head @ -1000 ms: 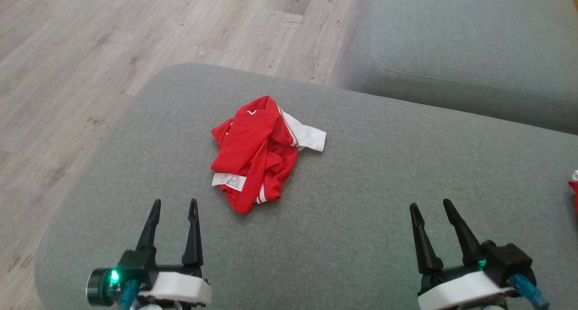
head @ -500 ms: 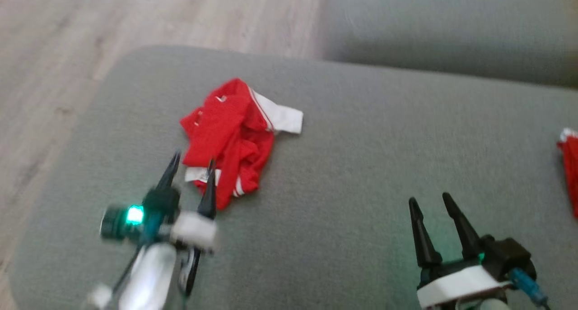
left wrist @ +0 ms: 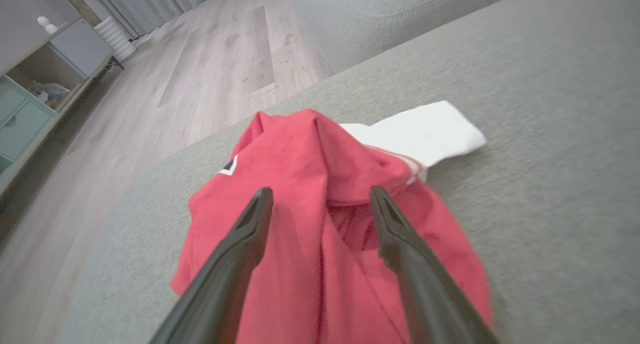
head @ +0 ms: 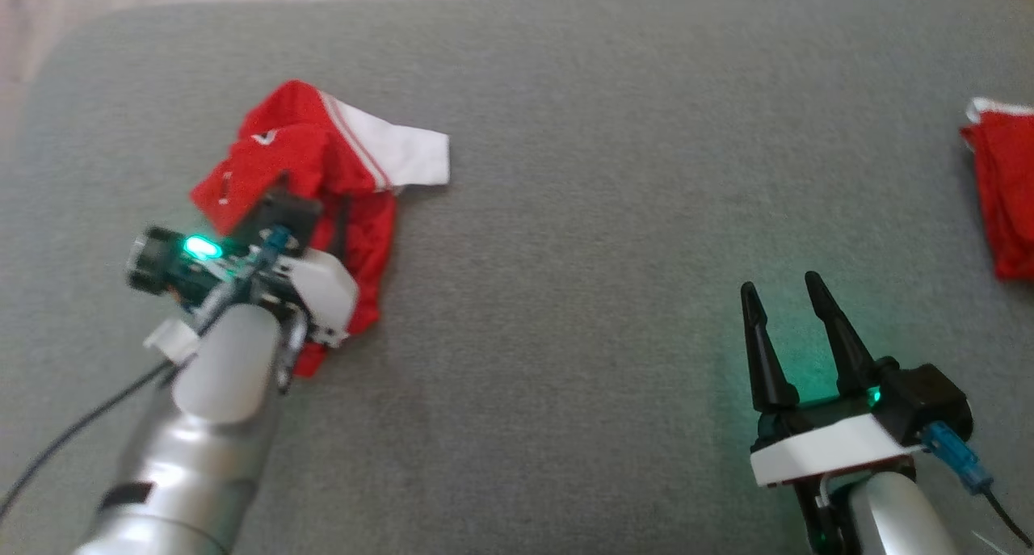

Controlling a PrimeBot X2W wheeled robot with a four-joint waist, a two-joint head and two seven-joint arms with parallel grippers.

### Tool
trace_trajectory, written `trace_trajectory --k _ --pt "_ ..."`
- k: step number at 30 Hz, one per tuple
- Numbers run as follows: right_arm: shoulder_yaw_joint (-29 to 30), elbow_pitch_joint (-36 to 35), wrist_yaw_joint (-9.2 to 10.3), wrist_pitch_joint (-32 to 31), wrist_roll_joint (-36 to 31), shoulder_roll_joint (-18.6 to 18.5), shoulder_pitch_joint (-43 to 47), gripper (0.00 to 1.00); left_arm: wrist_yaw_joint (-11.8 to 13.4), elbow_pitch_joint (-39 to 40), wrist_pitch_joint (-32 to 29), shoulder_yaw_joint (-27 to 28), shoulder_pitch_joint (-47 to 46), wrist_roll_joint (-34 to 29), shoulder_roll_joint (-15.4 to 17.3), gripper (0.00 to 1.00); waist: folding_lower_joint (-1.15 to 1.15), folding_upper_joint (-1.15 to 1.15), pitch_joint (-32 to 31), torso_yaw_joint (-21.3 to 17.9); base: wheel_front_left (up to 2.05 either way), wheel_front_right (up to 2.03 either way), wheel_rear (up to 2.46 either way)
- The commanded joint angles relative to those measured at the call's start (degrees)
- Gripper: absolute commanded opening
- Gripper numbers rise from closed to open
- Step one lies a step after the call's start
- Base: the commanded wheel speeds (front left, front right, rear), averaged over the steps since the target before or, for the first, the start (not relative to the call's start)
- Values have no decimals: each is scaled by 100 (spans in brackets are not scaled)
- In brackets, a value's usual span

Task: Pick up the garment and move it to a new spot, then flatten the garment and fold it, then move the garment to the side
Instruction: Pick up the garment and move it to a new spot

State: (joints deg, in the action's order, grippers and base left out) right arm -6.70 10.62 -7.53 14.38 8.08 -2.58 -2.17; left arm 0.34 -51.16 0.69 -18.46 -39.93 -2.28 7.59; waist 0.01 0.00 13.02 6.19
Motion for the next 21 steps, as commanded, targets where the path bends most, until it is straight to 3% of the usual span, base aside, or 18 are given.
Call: trace_trajectory --k 1,6,7,8,9,15,21 --pt "-125 -194 4 62 -28 -30 -181 100 77 110 72 151 -294 -47 229 100 -1 0 157 -175 0 0 0" --pt "-137 -163 4 62 -20 -30 -210 100 85 -298 275 150 -532 -21 328 100 -1 0 203 -277 0 0 0" --pt "-146 -155 4 62 -14 -30 -214 100 62 -360 325 157 -571 5 337 92 -1 0 201 -292 0 0 0" --pt "-153 -147 4 62 -6 -30 -218 100 46 -413 387 168 -611 32 347 34 -1 0 192 -305 0 0 0" --pt "-159 -140 4 62 3 -30 -220 100 23 -452 468 170 -654 51 359 0 -1 0 181 -316 0 0 0" --pt "-162 -99 4 62 78 -30 -232 100 -136 -477 1096 221 -944 221 396 0 -1 0 -15 -387 0 0 0" --pt "-188 -58 4 62 211 -30 -169 100 -392 25 1381 311 -1346 432 502 0 -1 0 -354 -515 0 0 0"
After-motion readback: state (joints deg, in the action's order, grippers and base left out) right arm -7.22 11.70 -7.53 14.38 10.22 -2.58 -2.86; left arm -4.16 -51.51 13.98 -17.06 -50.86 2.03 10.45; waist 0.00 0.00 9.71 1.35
